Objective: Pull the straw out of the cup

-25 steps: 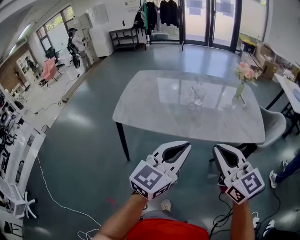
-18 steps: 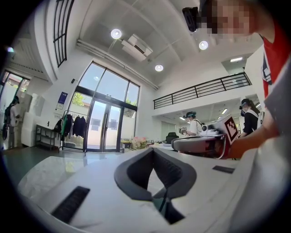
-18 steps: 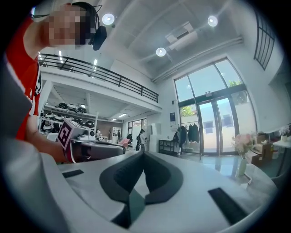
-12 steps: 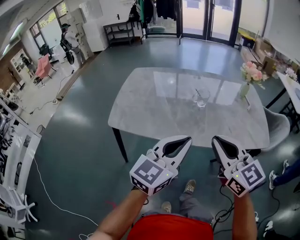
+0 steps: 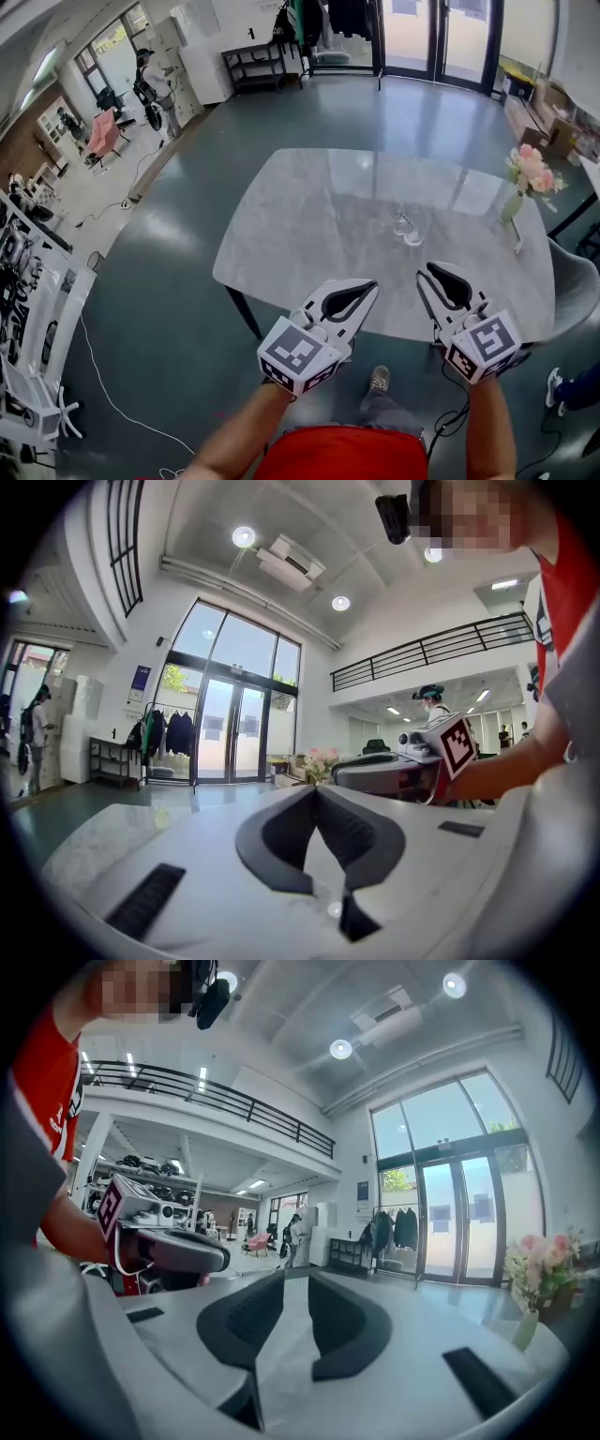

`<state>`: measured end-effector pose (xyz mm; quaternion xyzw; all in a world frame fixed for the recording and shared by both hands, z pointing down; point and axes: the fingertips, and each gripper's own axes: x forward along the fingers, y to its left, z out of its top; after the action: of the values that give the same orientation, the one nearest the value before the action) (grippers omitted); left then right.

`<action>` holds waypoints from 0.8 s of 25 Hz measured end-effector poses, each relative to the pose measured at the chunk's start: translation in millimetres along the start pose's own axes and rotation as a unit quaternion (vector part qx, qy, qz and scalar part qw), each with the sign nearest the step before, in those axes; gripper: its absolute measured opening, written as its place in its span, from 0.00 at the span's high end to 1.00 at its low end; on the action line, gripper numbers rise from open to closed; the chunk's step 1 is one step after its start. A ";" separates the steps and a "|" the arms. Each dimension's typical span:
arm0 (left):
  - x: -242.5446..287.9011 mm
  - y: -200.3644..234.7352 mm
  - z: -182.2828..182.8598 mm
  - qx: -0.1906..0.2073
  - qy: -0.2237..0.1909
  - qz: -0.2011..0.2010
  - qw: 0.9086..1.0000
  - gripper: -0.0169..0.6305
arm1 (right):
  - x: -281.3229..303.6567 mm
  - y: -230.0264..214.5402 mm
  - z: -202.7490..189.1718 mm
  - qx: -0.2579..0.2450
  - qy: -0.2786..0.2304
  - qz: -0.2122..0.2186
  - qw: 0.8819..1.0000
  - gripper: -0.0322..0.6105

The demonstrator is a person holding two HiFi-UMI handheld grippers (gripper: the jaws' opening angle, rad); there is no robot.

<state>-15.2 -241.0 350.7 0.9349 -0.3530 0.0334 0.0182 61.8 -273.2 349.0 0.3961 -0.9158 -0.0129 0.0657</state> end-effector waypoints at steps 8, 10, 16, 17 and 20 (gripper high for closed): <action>64.5 46.6 -18.4 -0.012 0.019 0.039 0.999 0.94 | 82.6 -69.2 -51.1 -0.055 0.069 0.035 0.995 0.67; 77.5 57.3 -23.4 -0.013 0.025 0.051 0.998 0.94 | 100.2 -80.0 -62.5 -0.074 0.084 0.045 0.993 0.65; 103.8 77.6 -32.8 -0.029 0.040 0.076 0.996 0.94 | 145.6 -104.3 -100.1 -0.138 0.146 0.064 0.978 0.65; 104.1 80.6 -33.3 -0.031 0.043 0.077 0.996 0.94 | 152.0 -105.5 -104.5 -0.143 0.155 0.065 0.975 0.65; 104.9 91.1 -33.3 -0.032 0.048 0.078 0.995 0.94 | 170.8 -107.8 -117.0 -0.146 0.174 0.067 0.971 0.64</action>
<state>1.4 -376.5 392.8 0.9009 -0.4241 0.0682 0.0620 39.4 -468.1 475.5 0.3159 -0.9029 -0.0733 0.2821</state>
